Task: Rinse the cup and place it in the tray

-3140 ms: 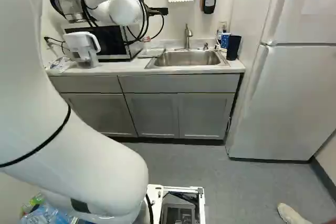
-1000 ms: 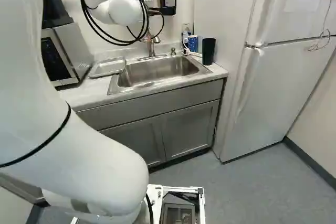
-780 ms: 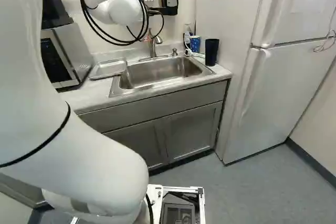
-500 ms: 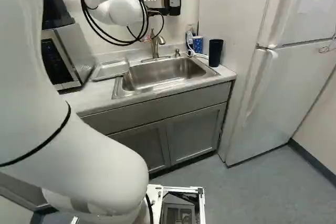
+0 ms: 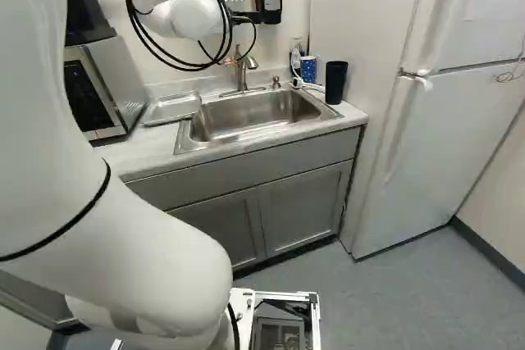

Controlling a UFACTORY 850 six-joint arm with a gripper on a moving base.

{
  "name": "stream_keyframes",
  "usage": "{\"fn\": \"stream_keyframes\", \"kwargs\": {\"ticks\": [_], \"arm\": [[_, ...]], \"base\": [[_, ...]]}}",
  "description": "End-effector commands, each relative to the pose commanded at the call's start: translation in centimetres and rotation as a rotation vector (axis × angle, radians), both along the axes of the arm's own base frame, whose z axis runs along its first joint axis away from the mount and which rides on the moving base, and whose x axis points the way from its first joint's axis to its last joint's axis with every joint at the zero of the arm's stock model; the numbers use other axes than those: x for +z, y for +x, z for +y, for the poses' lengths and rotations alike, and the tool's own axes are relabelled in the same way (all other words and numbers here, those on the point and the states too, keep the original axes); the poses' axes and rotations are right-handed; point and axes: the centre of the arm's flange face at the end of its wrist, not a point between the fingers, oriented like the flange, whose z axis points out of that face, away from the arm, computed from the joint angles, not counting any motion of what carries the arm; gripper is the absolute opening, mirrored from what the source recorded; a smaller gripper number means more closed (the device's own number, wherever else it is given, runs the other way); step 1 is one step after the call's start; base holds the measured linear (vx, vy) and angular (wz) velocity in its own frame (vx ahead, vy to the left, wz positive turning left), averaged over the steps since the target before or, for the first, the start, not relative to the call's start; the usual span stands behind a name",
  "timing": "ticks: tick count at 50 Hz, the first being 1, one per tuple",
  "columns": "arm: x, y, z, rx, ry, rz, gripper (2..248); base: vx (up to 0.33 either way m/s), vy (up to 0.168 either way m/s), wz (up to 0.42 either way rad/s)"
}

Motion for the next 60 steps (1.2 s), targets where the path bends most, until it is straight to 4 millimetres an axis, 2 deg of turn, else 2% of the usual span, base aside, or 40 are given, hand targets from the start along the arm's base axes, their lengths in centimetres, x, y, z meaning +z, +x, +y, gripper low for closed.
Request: {"fn": "stream_keyframes", "kwargs": {"ticks": [16, 60], "arm": [[-0.2, 1.5, 0.5, 0.010, 0.000, 0.024, 247], [-1.6, 7.5, 0.9, 0.011, 0.013, 0.182, 247]], "base": [[0.000, 0.000, 0.000], [0.000, 0.000, 0.000]]}}
